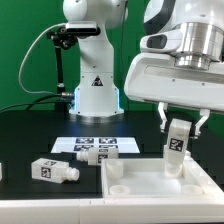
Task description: Assemble one leg
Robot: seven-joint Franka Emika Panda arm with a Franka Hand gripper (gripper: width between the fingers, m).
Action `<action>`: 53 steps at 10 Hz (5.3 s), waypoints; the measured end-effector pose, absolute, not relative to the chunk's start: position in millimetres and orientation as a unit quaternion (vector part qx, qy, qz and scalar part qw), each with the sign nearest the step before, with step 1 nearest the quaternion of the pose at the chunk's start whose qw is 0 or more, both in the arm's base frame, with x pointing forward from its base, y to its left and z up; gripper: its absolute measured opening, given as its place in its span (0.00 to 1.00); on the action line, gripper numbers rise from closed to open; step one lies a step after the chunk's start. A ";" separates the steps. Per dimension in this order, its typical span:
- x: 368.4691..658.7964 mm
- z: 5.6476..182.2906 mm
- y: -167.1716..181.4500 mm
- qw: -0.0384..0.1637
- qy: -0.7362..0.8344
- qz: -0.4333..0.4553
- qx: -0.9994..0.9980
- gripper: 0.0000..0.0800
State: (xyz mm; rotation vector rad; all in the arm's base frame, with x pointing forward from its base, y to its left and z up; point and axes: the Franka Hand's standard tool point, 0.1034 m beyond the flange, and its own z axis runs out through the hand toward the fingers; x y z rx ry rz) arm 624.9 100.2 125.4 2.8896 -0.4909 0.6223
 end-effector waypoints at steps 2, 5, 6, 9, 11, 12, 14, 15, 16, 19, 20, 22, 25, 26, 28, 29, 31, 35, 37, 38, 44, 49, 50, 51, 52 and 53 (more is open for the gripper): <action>635.5 134.5 108.7 0.054 -0.170 0.236 0.955 0.36; 629.8 107.0 124.9 0.062 -0.177 0.238 0.953 0.36; 630.4 101.3 124.6 0.067 -0.175 0.237 0.953 0.36; 634.9 99.5 115.9 0.071 -0.175 0.238 0.953 0.36; 637.1 96.8 117.7 0.069 -0.174 0.245 0.951 0.36; 638.3 94.5 119.1 0.068 -0.173 0.249 0.950 0.36; 638.7 89.3 119.6 0.070 -0.176 0.248 0.950 0.36; 639.0 86.5 119.6 0.072 -0.175 0.248 0.950 0.36; 637.4 82.4 120.0 0.075 -0.172 0.247 0.951 0.36; 634.6 79.9 121.3 0.064 -0.173 0.277 0.943 0.36; 632.7 79.9 121.2 0.060 -0.180 0.290 0.938 0.36; 631.3 80.2 120.5 0.058 -0.181 0.296 0.936 0.36; 632.7 83.2 115.2 0.065 -0.165 0.291 0.940 0.69; 636.9 95.3 103.4 0.060 -0.160 0.279 0.945 0.79; 641.5 110.8 90.2 0.043 -0.170 0.195 0.965 0.81; 649.9 118.9 78.7 0.033 -0.179 0.166 0.969 0.81; 655.4 122.9 74.1 0.006 -0.210 0.092 0.973 0.81; 659.3 123.3 90.9 -0.018 -0.232 0.058 0.971 0.81; 659.5 123.3 89.5 -0.018 -0.234 0.058 0.970 0.81; 659.4 123.1 89.5 -0.018 -0.234 0.058 0.970 0.81; 647.1 80.9 104.1 -0.027 -0.248 0.059 0.967 0.81; 644.7 79.1 101.5 -0.026 -0.265 0.056 0.962 0.52; 644.8 79.1 101.4 -0.026 -0.266 0.057 0.962 0.35; 644.7 78.7 101.3 -0.027 -0.287 0.056 0.956 0.35; 644.4 78.3 101.1 -0.029 -0.326 0.054 0.943 0.36; 643.9 77.8 99.9 -0.030 -0.379 0.050 0.924 0.36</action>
Offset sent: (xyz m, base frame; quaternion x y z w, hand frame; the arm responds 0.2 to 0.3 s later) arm 0.0035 0.0137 -0.0225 -0.0588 0.0897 0.0020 0.9942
